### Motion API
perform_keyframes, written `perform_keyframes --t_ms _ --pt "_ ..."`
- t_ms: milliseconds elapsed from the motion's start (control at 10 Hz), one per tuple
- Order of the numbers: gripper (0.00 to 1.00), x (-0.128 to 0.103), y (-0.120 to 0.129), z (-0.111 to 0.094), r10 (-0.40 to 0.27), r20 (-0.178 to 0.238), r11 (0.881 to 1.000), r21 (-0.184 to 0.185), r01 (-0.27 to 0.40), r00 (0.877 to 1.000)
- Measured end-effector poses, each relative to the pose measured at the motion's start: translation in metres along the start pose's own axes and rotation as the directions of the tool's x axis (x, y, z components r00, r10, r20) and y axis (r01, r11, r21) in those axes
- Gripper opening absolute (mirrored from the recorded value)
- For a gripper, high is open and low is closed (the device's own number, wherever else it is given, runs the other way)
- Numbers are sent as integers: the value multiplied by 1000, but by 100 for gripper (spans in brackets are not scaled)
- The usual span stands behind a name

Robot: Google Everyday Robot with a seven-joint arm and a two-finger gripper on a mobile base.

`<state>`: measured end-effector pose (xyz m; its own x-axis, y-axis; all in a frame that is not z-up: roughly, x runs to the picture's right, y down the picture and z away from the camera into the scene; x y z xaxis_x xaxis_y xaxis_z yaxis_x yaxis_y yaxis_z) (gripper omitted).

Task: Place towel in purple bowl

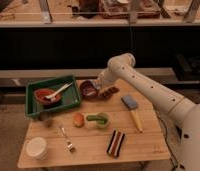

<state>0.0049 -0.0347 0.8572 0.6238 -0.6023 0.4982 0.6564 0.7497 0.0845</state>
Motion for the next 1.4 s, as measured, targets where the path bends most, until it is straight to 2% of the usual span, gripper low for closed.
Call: perform_keyframes --t_ms 100,200,400,500,700,900,1100,1400 --pt "0 -1 -11 10 -47 7 997 55 46 999" --pt "2 1 -21 24 -79 12 995 66 78 997" --pt "18 7 -25 51 -101 1 994 28 101 995" --pt "30 13 -26 63 -99 -7 995 12 99 995" --pt "47 17 -32 72 -98 -17 995 -5 98 995" --pt "70 22 -29 80 -90 -10 995 -43 90 996" --pt "80 22 -26 86 -95 -1 992 -77 95 995" --pt "80 23 -19 87 -85 29 991 -99 88 996"
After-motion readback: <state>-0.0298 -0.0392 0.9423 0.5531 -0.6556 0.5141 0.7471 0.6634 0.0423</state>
